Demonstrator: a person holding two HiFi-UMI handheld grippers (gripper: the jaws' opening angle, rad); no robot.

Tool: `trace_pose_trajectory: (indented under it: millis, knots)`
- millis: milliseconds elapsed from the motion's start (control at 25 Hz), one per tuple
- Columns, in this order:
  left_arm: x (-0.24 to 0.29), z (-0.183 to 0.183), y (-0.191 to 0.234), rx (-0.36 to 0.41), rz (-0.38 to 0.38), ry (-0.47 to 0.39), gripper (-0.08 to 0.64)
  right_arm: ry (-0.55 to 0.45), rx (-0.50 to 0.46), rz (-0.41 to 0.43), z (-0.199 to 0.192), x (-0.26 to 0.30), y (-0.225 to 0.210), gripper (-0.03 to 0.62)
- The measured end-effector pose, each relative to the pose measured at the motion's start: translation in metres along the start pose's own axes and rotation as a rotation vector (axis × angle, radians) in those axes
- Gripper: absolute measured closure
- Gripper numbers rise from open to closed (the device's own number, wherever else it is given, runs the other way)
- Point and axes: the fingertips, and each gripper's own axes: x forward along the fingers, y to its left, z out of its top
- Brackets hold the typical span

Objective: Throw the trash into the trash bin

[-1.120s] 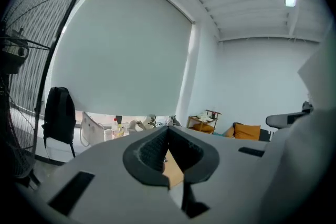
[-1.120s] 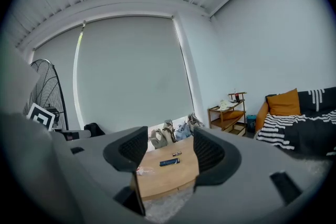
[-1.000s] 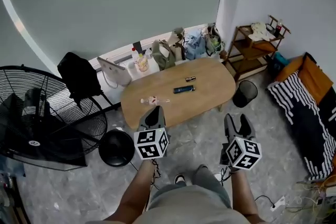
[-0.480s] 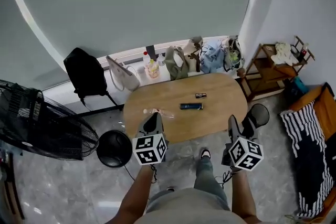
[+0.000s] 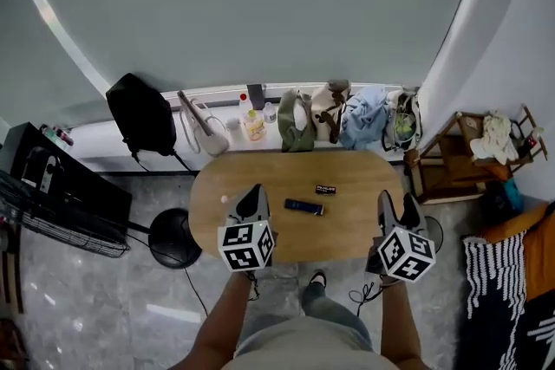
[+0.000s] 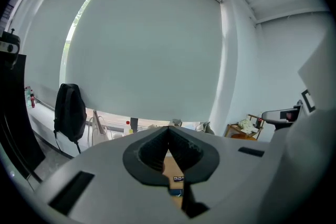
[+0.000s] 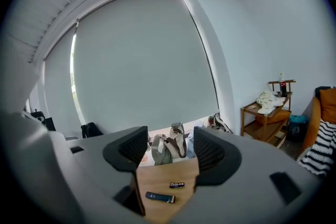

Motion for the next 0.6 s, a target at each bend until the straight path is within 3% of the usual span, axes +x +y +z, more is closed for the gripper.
trace_pose_trajectory:
  millis: [280, 600]
  knots:
    - [0.027, -0.013, 0.013, -0.030, 0.139, 0.048, 0.546, 0.086, -0.010, 0.085, -0.003, 0.081, -0.017, 0.313]
    - [0.043, -0.017, 0.066, -0.067, 0.231, 0.072, 0.547, 0.129, -0.042, 0.157, -0.009, 0.133, 0.022, 0.310]
